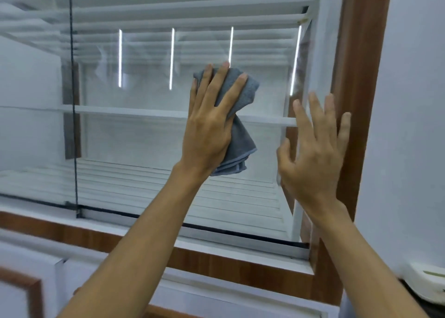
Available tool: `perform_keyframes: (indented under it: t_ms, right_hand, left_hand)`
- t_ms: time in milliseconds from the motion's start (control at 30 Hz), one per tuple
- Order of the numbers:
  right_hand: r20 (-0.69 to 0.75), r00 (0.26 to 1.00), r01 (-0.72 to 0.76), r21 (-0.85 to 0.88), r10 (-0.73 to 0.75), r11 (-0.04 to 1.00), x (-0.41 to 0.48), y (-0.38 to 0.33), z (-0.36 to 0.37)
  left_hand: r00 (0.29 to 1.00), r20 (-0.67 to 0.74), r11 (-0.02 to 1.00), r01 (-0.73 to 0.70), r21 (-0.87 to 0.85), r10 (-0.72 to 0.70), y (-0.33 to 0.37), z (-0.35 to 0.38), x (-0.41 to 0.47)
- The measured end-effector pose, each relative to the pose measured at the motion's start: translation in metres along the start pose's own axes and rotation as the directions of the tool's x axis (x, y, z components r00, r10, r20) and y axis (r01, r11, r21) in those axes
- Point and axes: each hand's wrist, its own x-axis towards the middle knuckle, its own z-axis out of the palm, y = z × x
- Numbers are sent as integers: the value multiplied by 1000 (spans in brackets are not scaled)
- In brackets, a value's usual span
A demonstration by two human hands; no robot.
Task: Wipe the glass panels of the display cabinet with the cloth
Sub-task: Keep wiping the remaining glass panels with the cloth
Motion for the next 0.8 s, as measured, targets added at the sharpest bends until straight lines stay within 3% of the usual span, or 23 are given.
perform_keyframes:
  t_ms: [133,467,800]
  right_hand:
    - [114,993,1,50,-7,999,-24,-58,37]
    - [164,986,21,-22,-17,1000,-53,-170,131]
    - [93,996,27,-119,-16,993,-62,-175,152]
  left_hand:
    - [997,54,997,47,54,-50,-64,-51,-33]
    - [963,223,979,116,167,-152,-214,-116,-119]
    - [957,246,968,98,232,-156,-241,-106,-142]
